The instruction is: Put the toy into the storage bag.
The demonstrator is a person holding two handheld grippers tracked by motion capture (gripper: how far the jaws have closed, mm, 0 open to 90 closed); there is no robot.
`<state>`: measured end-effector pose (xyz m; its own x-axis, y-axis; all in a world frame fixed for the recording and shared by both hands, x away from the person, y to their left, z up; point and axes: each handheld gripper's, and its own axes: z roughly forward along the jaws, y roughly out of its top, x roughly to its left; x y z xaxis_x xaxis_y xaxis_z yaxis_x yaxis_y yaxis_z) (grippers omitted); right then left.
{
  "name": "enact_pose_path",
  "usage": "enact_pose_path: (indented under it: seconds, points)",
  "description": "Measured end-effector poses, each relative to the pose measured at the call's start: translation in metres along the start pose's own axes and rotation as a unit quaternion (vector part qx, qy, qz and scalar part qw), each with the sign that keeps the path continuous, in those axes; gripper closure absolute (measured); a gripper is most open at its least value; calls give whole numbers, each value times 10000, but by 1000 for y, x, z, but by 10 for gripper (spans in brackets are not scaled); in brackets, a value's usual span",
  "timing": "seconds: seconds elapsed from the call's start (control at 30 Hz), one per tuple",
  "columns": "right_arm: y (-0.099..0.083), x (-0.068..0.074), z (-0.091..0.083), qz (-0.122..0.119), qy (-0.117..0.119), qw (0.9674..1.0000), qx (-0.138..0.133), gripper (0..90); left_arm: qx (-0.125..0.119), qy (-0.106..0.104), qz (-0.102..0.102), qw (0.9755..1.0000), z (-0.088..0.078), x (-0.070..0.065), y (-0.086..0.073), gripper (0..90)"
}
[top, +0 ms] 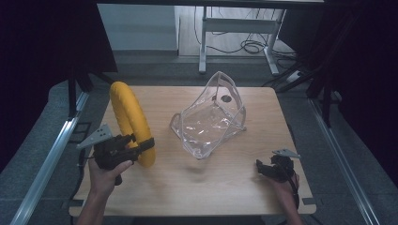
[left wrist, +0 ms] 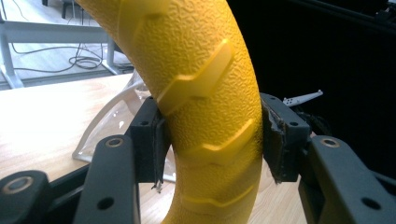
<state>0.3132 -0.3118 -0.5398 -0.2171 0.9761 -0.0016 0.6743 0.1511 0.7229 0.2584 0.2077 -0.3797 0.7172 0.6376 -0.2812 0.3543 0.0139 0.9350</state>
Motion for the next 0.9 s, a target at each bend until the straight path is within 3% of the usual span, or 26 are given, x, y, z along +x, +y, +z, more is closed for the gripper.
enact_pose_path:
  seconds: [0.47,0.9]
  points:
    - [0,0,0,-1,-8,10000,7,151,-221,-38,127,9997,10,-6,20,480]
    - [0,0,0,22,-9,10000,-3,151,-344,-327,274,9985,15,-15,45,480]
